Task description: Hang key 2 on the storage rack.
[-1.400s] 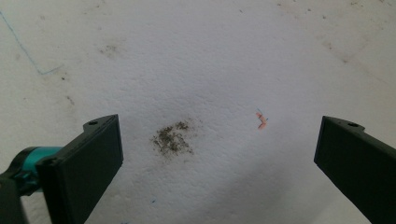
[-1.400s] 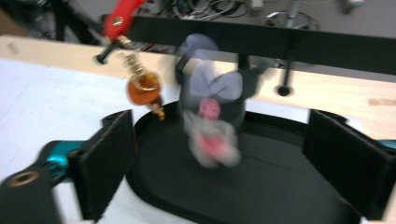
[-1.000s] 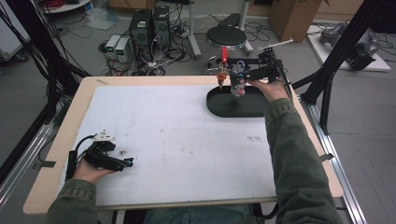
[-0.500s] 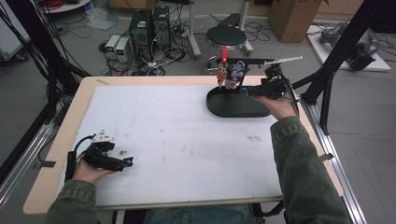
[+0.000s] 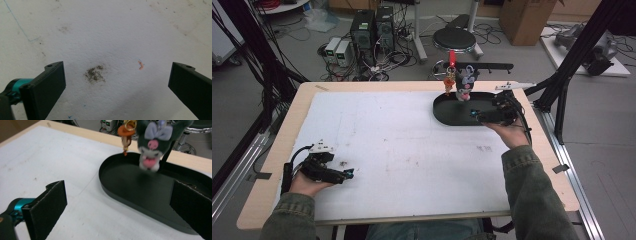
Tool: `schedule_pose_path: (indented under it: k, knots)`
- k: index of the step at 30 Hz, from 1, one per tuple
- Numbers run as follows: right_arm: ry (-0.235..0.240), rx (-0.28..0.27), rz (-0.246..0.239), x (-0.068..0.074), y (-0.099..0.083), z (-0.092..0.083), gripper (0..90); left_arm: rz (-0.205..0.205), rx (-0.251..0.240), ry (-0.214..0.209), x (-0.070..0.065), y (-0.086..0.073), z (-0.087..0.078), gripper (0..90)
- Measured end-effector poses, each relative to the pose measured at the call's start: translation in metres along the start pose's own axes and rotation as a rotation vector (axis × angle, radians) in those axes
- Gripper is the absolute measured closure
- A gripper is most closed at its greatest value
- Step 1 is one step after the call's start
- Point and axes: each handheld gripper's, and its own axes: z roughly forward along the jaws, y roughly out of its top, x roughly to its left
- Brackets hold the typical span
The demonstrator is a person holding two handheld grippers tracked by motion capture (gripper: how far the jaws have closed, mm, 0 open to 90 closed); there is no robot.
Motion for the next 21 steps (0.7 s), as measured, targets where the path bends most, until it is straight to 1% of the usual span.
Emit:
schedule_pose_path:
  k: [2, 3, 6, 9, 11, 12, 13, 14, 15, 16, 17, 19, 21]
  knots:
    - [-0.004, 0.015, -0.007, 0.002, -0.006, 0.002, 0.6, 0.002, -0.001, 0.001, 0.0, 0.0, 0.0, 1.7]
    - [-0.006, 0.011, -0.016, 0.003, -0.009, 0.002, 0.6, 0.002, 0.0, 0.001, 0.0, 0.0, -0.001, 1.7]
    - [-0.005, 0.005, -0.017, 0.004, -0.015, -0.001, 0.6, 0.0, -0.004, 0.002, 0.0, -0.001, -0.001, 1.7]
    - [0.008, -0.006, 0.005, 0.004, -0.022, -0.007, 0.6, -0.001, -0.004, 0.001, 0.0, -0.001, -0.001, 1.7]
    - [0.008, -0.011, 0.001, 0.004, -0.026, -0.009, 0.6, -0.001, -0.002, 0.004, 0.001, -0.001, -0.001, 1.7]
    - [0.009, -0.014, 0.009, 0.004, -0.029, -0.01, 0.6, 0.0, 0.0, 0.004, 0.001, -0.001, -0.001, 1.7]
    - [0.008, -0.013, 0.014, 0.004, -0.031, -0.012, 0.6, -0.001, 0.001, 0.005, 0.001, -0.001, -0.001, 1.7]
    - [-0.005, -0.015, 0.016, 0.004, -0.033, -0.013, 0.6, -0.001, 0.002, 0.006, 0.001, -0.001, -0.001, 1.7]
    - [-0.009, -0.024, 0.018, 0.004, -0.035, -0.014, 0.6, 0.0, 0.002, 0.006, 0.001, -0.001, -0.001, 1.7]
    - [-0.008, -0.041, 0.036, 0.003, -0.038, -0.015, 0.6, 0.0, 0.003, 0.007, 0.001, -0.001, -0.001, 1.7]
    - [-0.009, -0.046, 0.047, 0.002, -0.039, -0.015, 0.6, -0.001, 0.001, 0.007, 0.001, -0.002, -0.001, 1.7]
    - [-0.024, -0.053, 0.049, 0.001, -0.044, -0.015, 0.6, -0.004, 0.0, 0.005, 0.001, -0.002, -0.001, 1.7]
    - [-0.022, -0.058, 0.046, 0.0, -0.049, -0.014, 0.6, -0.009, 0.006, 0.009, 0.001, -0.002, -0.001, 1.7]
